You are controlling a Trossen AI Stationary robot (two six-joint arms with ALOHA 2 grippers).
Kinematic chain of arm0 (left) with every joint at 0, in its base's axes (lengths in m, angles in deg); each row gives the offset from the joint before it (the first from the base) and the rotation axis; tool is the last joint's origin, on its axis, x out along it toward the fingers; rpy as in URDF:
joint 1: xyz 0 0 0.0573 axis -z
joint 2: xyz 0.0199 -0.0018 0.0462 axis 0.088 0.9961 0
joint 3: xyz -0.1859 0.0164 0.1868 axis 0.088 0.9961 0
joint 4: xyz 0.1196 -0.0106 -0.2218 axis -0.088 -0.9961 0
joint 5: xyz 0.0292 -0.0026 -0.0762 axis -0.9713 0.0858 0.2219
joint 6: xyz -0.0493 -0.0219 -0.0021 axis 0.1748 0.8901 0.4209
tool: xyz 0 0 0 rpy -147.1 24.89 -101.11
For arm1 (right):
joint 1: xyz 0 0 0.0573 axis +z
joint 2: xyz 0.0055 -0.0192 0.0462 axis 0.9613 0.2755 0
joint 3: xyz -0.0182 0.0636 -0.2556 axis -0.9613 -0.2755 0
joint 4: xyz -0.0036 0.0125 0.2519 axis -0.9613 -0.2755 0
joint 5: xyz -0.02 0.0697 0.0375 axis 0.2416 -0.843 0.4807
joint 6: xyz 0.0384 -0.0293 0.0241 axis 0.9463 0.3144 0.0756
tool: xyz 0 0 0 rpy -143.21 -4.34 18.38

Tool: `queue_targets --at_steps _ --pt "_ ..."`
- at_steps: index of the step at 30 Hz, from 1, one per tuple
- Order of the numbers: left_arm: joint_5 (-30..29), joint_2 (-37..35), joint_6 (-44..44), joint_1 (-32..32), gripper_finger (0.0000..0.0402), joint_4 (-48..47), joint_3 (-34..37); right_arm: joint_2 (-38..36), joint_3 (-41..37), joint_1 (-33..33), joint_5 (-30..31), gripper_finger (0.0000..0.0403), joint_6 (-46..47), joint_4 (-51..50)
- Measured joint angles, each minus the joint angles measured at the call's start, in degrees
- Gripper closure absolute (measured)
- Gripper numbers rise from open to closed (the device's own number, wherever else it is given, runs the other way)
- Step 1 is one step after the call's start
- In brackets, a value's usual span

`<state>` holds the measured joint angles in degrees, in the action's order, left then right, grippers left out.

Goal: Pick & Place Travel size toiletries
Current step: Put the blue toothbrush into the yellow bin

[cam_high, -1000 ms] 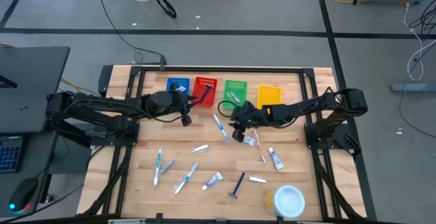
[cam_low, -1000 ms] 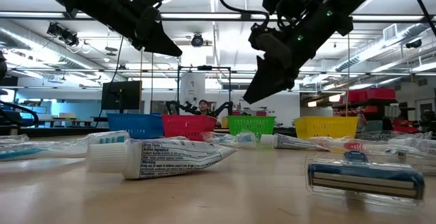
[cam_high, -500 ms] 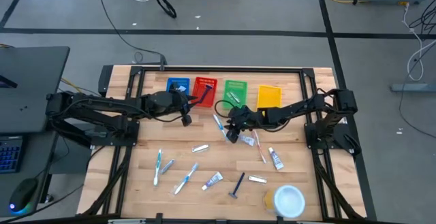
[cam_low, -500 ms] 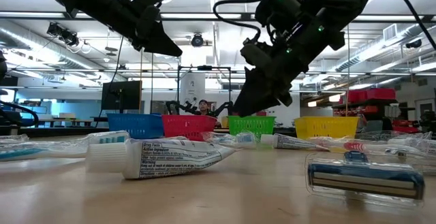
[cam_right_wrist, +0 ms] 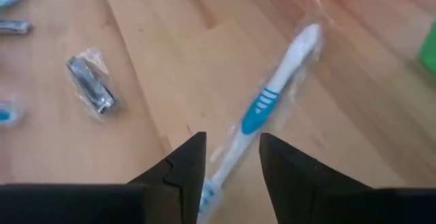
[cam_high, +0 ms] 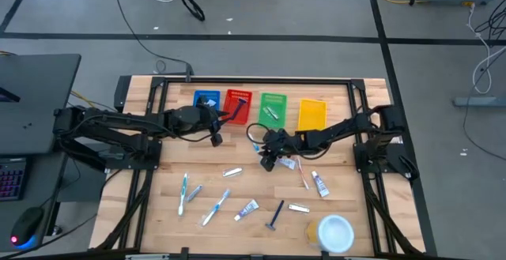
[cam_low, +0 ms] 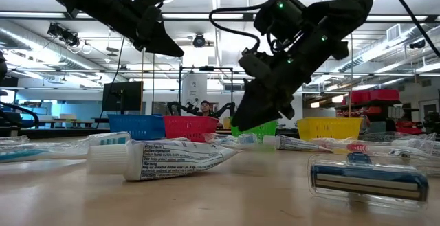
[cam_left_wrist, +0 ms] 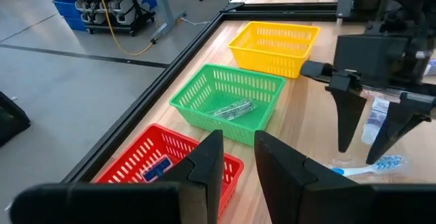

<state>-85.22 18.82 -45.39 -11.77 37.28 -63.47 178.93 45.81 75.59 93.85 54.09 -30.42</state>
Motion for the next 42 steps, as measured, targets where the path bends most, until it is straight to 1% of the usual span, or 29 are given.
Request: queue_targets --at_steps 4,9,14,21,27,29,31,35,39,42 --pt "-0.1 0.0 -0.1 0.0 0.0307 0.0 0.0 0.9 0.0 0.0 0.0 0.0256 0.1 0.0" --pt "-0.1 0.0 -0.2 0.0 0.0307 0.0 0.0 1.2 0.0 0.0 0.0 0.0256 3.2 0.1" --pt "-0.1 0.0 -0.2 0.0 0.0307 0.0 0.0 1.2 0.0 0.6 0.0 0.0256 2.4 -0.5" --pt "-0.2 0.0 -0.2 0.0 0.0307 0.0 0.0 1.6 0.0 0.8 0.5 0.0256 2.4 -5.9" --pt "-0.2 0.0 -0.2 0.0 0.0307 0.0 0.0 2.5 0.0 0.9 0.6 0.0259 1.4 -4.0" --pt "-0.2 0.0 -0.7 0.0 0.0307 0.0 0.0 3.2 0.2 0.8 0.8 0.0270 1.5 -3.6" --pt "-0.2 0.0 -1.1 0.0 0.0307 0.0 0.0 3.4 0.2 0.8 0.8 0.0289 1.6 -3.5" --pt "-0.2 0.0 -1.2 0.0 0.0307 0.0 0.0 3.4 0.2 0.8 0.4 0.0343 2.7 -2.9" --pt "-0.2 0.0 -1.2 0.0 0.0307 0.0 0.0 3.4 0.0 0.8 -1.3 0.0392 2.5 -0.6" --pt "-0.2 0.0 -1.2 0.0 0.0307 0.0 0.0 3.5 0.0 0.7 -1.8 0.0398 2.4 0.8"
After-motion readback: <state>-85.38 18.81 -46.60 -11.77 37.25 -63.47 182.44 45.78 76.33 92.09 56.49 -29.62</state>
